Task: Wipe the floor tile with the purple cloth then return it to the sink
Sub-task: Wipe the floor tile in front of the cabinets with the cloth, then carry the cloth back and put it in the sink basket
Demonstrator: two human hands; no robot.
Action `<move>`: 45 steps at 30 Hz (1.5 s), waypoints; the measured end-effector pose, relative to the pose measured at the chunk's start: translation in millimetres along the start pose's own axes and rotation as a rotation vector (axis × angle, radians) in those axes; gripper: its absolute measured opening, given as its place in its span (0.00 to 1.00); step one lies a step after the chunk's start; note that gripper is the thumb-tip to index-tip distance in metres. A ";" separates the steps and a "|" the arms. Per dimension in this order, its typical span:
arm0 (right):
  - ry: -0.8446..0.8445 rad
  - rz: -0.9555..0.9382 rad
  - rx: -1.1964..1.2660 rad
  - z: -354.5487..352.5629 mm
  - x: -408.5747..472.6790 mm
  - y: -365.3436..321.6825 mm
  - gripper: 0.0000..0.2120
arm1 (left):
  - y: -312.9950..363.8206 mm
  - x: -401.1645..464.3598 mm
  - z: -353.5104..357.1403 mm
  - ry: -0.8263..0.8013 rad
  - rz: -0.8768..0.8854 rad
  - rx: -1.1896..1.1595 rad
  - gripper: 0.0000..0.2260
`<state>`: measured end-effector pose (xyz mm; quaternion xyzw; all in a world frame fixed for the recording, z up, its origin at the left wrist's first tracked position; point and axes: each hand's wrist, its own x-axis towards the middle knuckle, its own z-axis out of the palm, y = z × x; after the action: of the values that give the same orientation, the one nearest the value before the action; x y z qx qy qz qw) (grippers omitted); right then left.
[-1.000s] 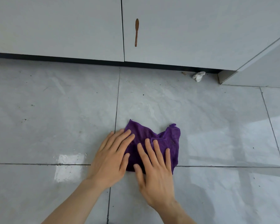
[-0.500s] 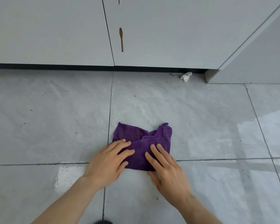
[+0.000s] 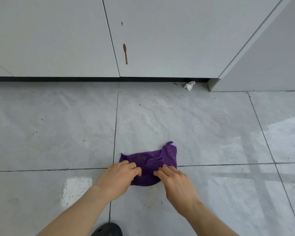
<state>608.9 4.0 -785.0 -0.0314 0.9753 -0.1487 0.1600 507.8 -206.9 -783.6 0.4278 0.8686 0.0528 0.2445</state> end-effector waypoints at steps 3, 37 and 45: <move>-0.149 -0.031 0.024 -20.0 -11.3 -2.5 0.30 | 8.1 -5.0 -18.8 -0.195 -0.006 -0.081 0.15; 0.068 0.145 0.140 -775.6 -206.0 -205.6 0.18 | 234.5 -253.3 -747.6 0.058 -0.200 -0.203 0.17; 0.164 0.118 0.099 -904.6 -214.3 -245.3 0.21 | 250.7 -288.6 -873.5 0.173 -0.193 -0.203 0.17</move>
<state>524.5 46.7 171.8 0.0462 0.9768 -0.1891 0.0895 425.7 -168.8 165.6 0.3092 0.9137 0.1532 0.2147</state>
